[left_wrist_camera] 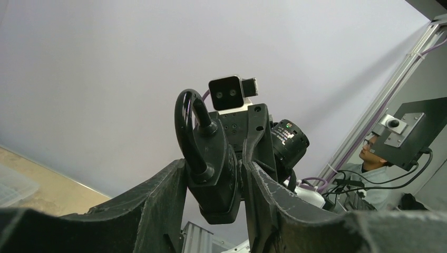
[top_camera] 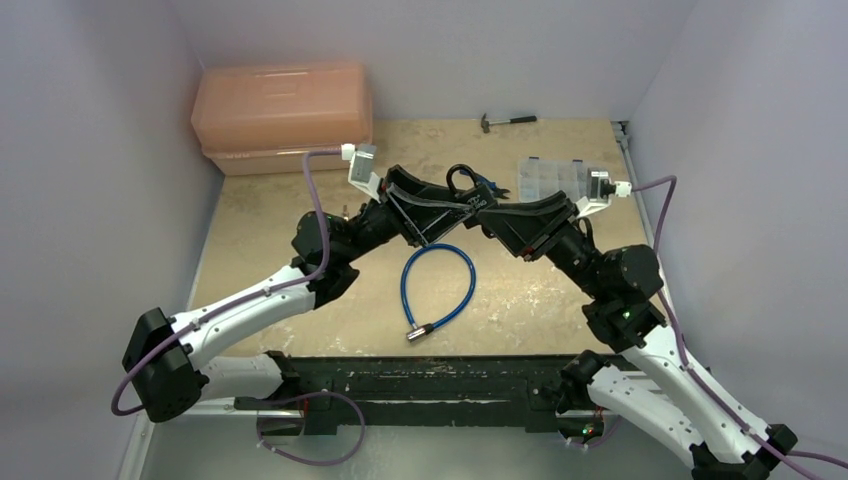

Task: Unlock with the key

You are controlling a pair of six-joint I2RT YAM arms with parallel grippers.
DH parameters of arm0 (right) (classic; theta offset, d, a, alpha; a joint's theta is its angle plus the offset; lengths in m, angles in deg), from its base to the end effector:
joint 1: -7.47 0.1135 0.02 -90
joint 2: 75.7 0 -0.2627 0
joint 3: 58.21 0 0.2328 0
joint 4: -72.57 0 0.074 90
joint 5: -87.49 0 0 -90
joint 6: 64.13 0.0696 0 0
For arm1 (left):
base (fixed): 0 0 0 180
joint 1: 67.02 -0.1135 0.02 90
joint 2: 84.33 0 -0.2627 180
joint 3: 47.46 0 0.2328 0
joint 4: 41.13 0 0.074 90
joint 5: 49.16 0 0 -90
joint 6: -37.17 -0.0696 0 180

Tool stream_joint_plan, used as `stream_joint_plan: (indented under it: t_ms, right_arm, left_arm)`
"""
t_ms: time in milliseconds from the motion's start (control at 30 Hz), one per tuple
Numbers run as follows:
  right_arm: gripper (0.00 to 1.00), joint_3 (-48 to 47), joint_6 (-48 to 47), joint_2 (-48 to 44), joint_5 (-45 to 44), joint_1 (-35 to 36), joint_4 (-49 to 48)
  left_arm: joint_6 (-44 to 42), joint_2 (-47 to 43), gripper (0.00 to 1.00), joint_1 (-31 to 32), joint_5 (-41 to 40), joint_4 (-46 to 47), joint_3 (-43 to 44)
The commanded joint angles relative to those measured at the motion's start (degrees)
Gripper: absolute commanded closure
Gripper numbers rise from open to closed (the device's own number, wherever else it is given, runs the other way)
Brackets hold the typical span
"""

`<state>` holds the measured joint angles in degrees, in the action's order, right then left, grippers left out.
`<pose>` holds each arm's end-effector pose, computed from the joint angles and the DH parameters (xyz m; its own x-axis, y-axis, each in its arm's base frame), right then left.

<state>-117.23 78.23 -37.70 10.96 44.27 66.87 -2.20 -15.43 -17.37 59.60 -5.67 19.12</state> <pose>0.1159 0.1069 0.4224 -0.3734 0.6824 -0.6284 -0.7426 0.1862 0.6433 0.1611 -0.2242 0.4256 -0.4681 -0.5796 -0.6671 0.8420 -0.0634 -0.5358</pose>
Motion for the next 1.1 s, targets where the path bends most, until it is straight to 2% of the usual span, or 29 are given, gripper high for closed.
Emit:
stream_joint_plan:
  t_ms: [0,400,567,767,833,933,1067]
  right_arm:
    - [1.0,-0.48,2.39,-0.21,1.26,0.03,-9.3]
    - [1.0,0.08,3.53,0.97,2.57,0.03,-10.11]
    - [1.0,0.2,3.96,1.11,2.83,0.03,-10.28]
    - [1.0,0.13,4.5,1.73,2.94,0.03,-11.35]
    - [1.0,0.05,4.68,2.08,3.25,0.03,-11.73]
    - [1.0,0.12,4.68,2.29,3.48,0.03,-11.56]
    - [1.0,-0.64,3.08,1.99,3.06,0.03,-8.28]
  left_arm:
    - [0.61,0.55,0.55,-0.16,0.95,5.36,-0.01]
    - [0.36,1.46,0.53,-0.16,-0.98,7.99,0.06]
    - [1.09,2.33,0.55,-0.16,-1.01,9.49,0.11]
    - [1.34,3.53,0.62,-0.17,-0.44,9.59,0.27]
    - [1.31,4.0,0.71,-0.16,0.03,9.71,0.37]
    - [0.96,4.42,1.0,-0.12,0.76,9.5,0.92]
    - [-1.58,3.09,1.0,-0.15,-0.2,6.43,0.85]
